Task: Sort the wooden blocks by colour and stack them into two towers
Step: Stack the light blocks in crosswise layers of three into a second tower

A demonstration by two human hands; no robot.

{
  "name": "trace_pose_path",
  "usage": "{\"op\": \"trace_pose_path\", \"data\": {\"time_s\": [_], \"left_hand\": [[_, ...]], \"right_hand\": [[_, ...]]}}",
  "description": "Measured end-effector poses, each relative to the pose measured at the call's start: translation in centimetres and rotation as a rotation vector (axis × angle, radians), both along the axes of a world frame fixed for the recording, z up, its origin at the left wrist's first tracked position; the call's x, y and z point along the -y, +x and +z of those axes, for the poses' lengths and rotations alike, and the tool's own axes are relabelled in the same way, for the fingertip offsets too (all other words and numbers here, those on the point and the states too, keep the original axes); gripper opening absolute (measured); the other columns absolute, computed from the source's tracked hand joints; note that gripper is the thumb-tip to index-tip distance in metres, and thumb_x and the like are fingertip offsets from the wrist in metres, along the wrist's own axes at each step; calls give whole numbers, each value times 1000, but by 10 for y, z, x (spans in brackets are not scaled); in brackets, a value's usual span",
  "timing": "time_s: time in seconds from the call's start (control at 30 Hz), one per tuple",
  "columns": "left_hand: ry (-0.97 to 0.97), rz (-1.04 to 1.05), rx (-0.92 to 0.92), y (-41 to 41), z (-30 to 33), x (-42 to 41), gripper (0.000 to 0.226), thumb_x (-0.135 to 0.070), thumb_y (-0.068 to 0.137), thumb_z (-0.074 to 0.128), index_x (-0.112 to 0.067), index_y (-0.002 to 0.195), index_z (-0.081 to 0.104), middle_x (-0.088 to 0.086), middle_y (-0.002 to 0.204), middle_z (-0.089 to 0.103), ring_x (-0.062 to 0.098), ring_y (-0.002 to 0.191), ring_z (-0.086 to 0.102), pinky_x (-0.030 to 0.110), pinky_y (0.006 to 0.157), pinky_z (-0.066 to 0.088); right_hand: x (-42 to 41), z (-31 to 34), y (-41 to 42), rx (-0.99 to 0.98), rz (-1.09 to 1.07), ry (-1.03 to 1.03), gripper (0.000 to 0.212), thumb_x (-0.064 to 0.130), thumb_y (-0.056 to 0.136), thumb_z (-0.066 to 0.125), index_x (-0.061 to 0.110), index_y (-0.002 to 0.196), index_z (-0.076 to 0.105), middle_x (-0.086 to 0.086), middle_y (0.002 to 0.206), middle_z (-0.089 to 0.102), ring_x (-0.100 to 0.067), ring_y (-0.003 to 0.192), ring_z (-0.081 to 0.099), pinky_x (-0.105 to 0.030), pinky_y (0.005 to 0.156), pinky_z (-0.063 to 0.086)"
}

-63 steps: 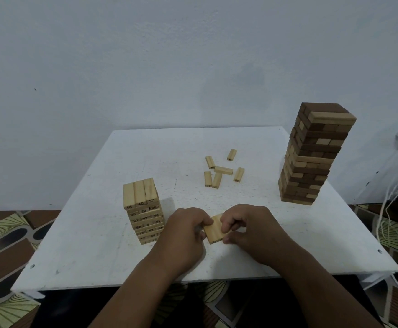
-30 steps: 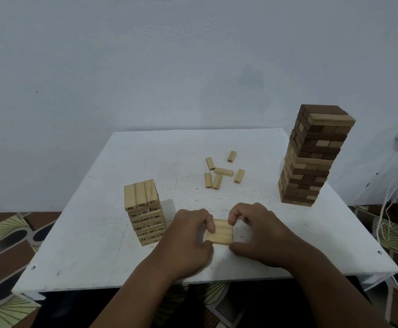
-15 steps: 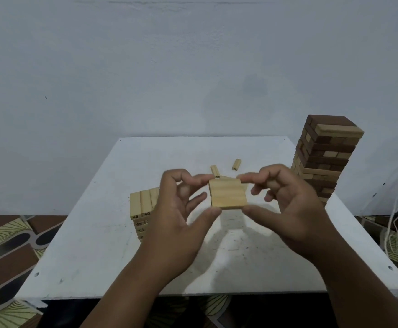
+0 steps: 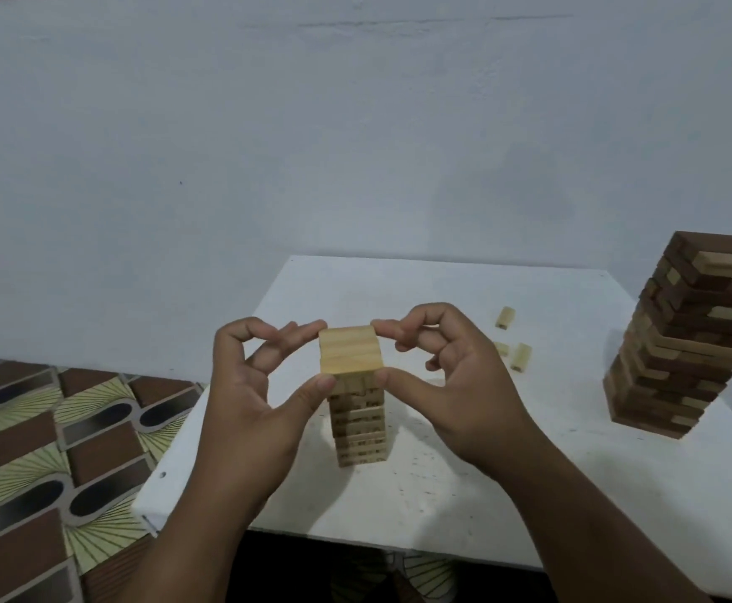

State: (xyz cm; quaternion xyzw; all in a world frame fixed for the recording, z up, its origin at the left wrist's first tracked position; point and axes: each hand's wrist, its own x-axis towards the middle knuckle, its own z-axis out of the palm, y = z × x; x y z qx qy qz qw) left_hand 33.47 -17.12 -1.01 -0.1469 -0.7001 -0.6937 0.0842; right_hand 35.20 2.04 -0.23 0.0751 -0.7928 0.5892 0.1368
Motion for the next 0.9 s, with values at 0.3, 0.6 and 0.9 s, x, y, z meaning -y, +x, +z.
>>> {"op": "trace_pose_path", "data": {"time_s": [0.3, 0.6, 0.9], "left_hand": [[-28, 19, 66, -9, -25, 1, 52, 2, 85, 69, -30, 110, 37, -15, 121, 69, 9, 133, 47, 44, 116, 26], [-63, 26, 59, -12, -32, 0, 53, -1, 85, 70, -27, 117, 36, -18, 121, 69, 6, 130, 49, 24, 100, 29], [-62, 14, 58, -13, -34, -2, 57, -8, 84, 75, -31, 119, 36, -17, 124, 67, 6, 129, 50, 32, 105, 31]], "right_hand": [[3, -13, -6, 46, -29, 59, 38, 14, 82, 77, 28, 104, 50, 28, 113, 68, -3, 109, 57, -29, 89, 38], [1, -17, -9, 61, -33, 65, 40, 15, 81, 78, 27, 106, 50, 27, 112, 69, -4, 108, 58, -28, 88, 38], [0, -22, -10, 58, -36, 68, 42, 16, 80, 79, 28, 107, 49, 26, 113, 68, -4, 110, 57, -28, 88, 38]]}}
